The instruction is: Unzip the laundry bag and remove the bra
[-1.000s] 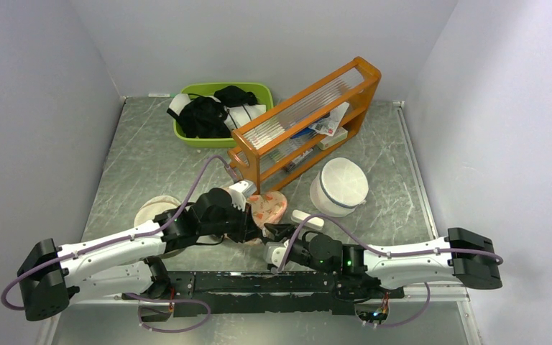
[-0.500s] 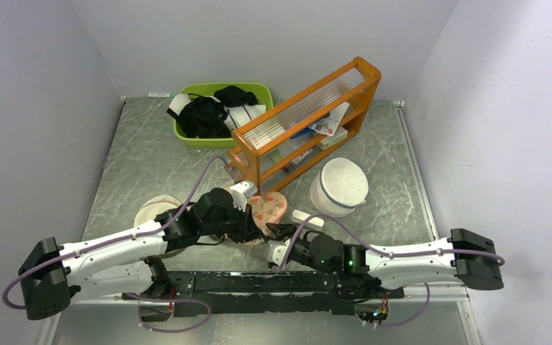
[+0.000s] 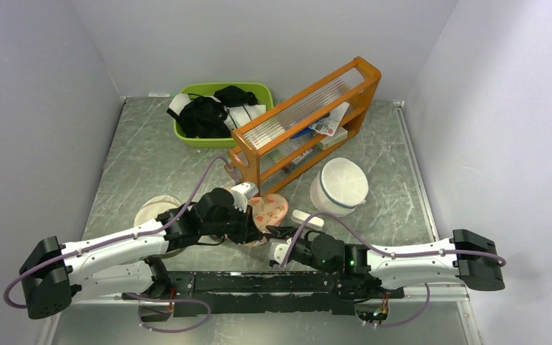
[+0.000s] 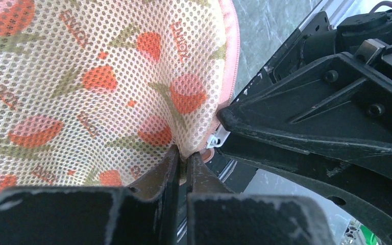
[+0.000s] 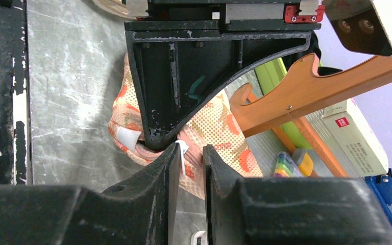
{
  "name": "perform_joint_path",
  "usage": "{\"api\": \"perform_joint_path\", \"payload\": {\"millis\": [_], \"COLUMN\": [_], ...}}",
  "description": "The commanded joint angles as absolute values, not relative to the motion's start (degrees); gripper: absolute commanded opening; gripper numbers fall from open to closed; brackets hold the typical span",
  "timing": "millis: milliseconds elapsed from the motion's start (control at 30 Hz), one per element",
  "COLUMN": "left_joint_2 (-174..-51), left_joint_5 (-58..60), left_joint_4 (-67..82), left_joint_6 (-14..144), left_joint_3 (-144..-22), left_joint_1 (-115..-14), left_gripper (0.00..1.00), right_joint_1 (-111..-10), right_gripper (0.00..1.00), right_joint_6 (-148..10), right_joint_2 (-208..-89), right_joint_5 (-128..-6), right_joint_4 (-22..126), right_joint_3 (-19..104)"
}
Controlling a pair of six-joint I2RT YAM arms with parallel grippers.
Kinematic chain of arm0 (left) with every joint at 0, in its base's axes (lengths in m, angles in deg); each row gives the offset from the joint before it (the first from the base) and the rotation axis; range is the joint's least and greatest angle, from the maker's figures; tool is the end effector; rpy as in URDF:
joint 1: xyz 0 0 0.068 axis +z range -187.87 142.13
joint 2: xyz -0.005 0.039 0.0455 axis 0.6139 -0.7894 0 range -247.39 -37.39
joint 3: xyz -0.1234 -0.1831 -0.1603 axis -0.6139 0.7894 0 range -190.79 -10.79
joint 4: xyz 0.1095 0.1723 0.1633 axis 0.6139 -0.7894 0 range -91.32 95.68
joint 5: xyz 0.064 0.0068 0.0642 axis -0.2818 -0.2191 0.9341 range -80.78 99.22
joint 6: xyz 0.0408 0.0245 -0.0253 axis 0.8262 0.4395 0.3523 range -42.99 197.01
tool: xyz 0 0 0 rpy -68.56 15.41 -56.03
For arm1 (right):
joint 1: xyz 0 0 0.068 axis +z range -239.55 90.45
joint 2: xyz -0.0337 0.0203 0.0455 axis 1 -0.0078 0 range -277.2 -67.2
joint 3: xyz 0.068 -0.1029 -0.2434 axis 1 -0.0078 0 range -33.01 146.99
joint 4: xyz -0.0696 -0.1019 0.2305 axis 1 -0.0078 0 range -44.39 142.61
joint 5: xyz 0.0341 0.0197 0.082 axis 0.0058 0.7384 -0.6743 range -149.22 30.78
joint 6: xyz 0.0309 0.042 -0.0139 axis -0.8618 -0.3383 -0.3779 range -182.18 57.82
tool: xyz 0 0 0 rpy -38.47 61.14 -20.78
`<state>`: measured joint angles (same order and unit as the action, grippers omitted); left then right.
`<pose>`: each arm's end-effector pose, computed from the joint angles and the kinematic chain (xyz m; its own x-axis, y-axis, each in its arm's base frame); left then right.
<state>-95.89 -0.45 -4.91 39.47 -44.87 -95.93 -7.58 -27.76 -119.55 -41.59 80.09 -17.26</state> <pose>0.1109 -0.1892 0.2293 -0.7948 0.1395 -0.5907 0.5361 0.6176 -0.5755 0.0384 0.1943 0.2075 0.4916 -0.3721 -0.7874 -0.7565 0.2653 -0.5977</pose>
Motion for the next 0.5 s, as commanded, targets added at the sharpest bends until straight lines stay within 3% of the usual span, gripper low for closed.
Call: {"api": "perform_joint_path", "payload": {"millis": [0,167,467], "left_joint_2": [-95.8,-95.5,-94.8], "left_joint_5": [-2.5,-2.5,-2.8], "left_joint_4": [-5.6,-5.5,-5.6], "left_joint_6": [39.7,39.7,39.7], "left_joint_3": [-46.5,-46.4,-46.5], "left_joint_1": [-95.5,-95.3,-95.0], "left_gripper": [0.07,0.07,0.07], "right_joint_1": [-7.7,-7.7,-7.8], "right_gripper": [0.21,0.16,0.18], "right_joint_6": [-29.0,-29.8,-30.1], "right_joint_2": [-120.1,-120.4,-121.8], "right_joint_5": [-40.4,-41.7,-41.9], "right_joint_4": [79.4,78.8,79.8], "right_joint_3": [-16.8,-16.7,-17.1]}}
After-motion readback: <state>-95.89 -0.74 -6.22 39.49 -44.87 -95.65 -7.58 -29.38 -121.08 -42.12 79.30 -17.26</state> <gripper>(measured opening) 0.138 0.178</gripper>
